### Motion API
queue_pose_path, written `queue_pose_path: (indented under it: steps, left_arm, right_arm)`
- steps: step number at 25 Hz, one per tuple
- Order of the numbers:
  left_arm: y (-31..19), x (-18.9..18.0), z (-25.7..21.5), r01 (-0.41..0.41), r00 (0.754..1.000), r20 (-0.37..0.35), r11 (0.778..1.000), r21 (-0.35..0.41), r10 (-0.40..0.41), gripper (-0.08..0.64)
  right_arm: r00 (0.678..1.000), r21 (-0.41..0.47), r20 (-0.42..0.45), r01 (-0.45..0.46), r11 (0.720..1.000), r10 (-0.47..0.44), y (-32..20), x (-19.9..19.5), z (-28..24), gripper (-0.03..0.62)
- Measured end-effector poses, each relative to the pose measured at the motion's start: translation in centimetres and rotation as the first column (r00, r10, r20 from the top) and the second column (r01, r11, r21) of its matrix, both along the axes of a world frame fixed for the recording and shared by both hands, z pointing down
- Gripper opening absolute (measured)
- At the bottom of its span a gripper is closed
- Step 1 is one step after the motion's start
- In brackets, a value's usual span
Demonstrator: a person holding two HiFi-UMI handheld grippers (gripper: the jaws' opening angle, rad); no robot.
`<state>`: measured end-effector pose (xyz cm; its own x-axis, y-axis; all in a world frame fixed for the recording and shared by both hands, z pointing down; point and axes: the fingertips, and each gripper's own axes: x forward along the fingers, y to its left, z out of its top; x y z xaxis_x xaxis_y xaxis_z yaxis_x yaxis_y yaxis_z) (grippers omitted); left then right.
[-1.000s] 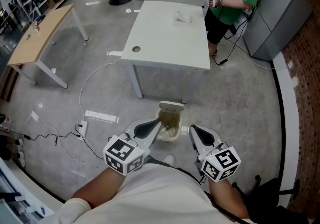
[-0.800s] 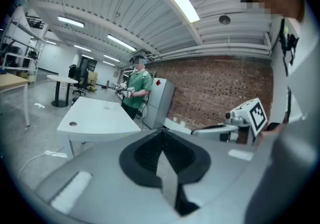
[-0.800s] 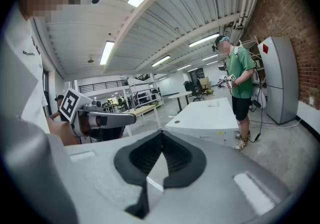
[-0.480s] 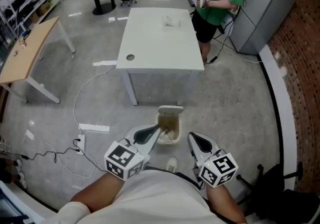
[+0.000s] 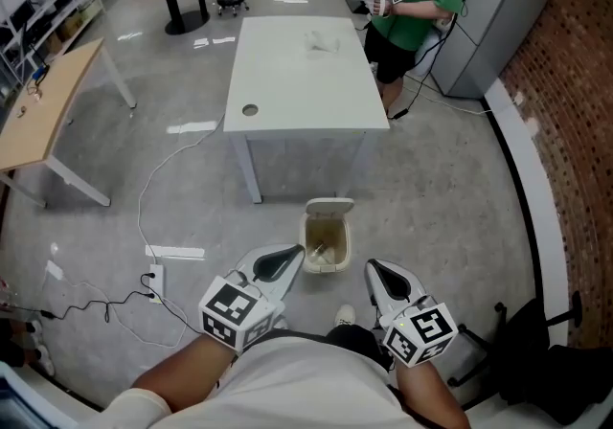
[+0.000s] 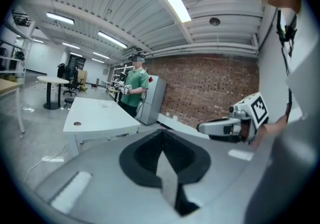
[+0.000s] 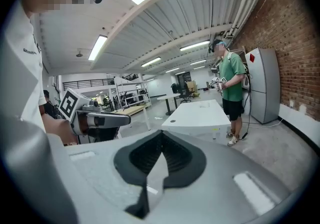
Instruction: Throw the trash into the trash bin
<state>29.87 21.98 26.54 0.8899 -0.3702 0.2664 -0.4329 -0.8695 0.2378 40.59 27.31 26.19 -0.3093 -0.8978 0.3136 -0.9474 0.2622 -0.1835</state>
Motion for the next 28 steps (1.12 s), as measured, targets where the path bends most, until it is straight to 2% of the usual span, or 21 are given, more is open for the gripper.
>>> queue_pose_path:
  steps: [7,14,28]
  left_arm:
    - [0.3,0.0,-0.5,0.063,0.998,-0.019,0.998,0.000,-0.063,0.003]
    - [0.6,1.8,-1.1,0.100,0.994,-0.045,0.995,0.009,-0.099,0.003]
    - [1.5,3.2,-1.2,0.096,0.995,-0.028,0.995,0.022,-0.096,0.003]
  right_arm:
    - [0.999,-0.023,-0.011,0.051,0.998,-0.052,-0.5,0.8,0.1,0.001]
    - [0.996,-0.015,-0.028,0.080,0.997,-0.080,0.0,2.5,-0.4,0.000]
    - [0.997,-0.023,-0.025,0.070,0.997,-0.071,0.8,4.1,-0.1,0.000]
